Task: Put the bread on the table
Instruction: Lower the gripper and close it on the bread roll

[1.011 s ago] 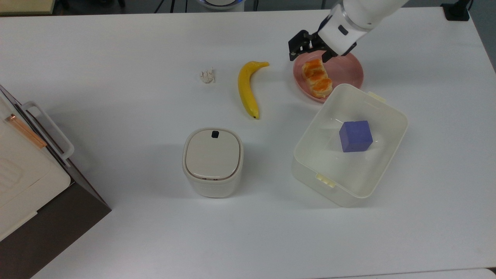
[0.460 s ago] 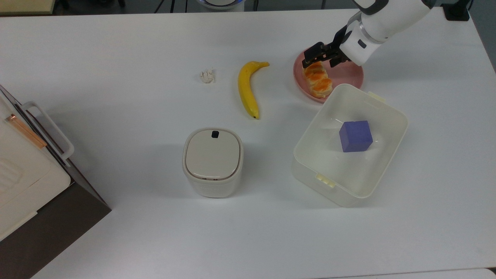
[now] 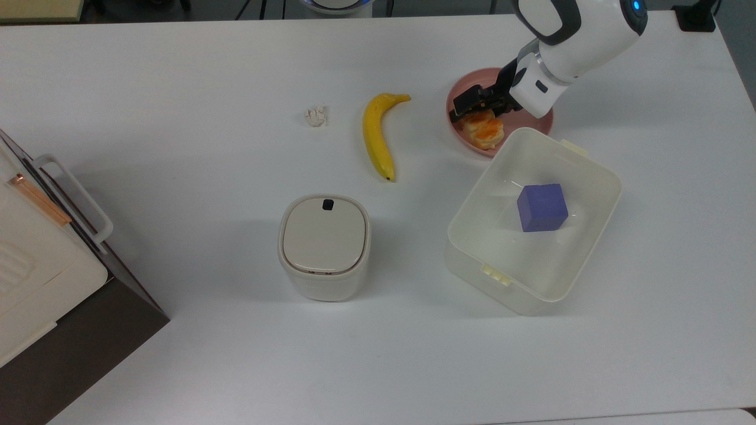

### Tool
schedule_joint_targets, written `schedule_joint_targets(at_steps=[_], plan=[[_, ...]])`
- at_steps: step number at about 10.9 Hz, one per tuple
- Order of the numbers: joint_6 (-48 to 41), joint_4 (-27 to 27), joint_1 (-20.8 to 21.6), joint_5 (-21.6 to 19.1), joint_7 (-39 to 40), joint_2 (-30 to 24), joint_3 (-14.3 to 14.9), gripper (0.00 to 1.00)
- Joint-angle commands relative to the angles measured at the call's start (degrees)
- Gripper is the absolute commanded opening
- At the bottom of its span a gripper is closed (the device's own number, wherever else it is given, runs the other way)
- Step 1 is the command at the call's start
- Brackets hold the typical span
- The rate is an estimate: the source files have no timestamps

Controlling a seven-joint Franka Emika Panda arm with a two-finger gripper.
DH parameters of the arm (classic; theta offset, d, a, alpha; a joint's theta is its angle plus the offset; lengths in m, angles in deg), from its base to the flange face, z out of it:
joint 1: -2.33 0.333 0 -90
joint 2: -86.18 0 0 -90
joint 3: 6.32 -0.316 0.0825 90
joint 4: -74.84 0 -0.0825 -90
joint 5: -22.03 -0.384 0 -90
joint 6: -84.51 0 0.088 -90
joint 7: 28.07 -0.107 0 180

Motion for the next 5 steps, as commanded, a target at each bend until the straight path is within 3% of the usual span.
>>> schedule_joint_targets(at_steps=[1, 5], plan=[[1.5, 2.3, -0.1, 0.9, -2.1, -1.3, -0.2, 0.0], [1.0, 1.3, -0.4, 0.5, -5.2, -3.1, -0.3, 0.0]])
